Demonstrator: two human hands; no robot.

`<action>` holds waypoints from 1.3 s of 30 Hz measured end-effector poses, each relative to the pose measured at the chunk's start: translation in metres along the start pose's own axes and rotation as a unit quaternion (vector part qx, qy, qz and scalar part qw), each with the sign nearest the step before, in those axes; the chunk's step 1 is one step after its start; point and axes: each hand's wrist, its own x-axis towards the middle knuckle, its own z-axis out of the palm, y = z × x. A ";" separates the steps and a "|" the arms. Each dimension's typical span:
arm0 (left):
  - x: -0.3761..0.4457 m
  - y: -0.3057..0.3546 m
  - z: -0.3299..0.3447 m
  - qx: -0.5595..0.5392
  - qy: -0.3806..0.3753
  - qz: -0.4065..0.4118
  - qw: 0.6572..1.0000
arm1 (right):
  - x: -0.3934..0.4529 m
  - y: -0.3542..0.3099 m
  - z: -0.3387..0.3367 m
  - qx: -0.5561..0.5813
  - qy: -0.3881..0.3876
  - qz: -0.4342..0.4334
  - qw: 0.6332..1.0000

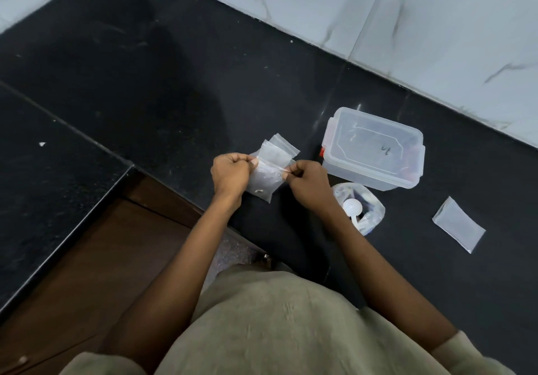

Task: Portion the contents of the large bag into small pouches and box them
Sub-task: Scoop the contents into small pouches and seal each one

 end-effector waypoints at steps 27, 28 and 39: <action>-0.068 -0.040 0.044 0.232 -0.091 0.366 0.897 | -0.053 0.032 -0.034 -0.053 0.170 -0.170 0.969; -0.073 -0.040 0.049 0.219 -0.106 0.378 0.893 | -0.058 0.037 -0.044 -0.053 0.193 -0.181 0.963; -0.113 -0.046 0.097 0.263 -0.173 0.417 0.853 | -0.081 0.153 -0.160 -0.245 0.293 0.125 0.916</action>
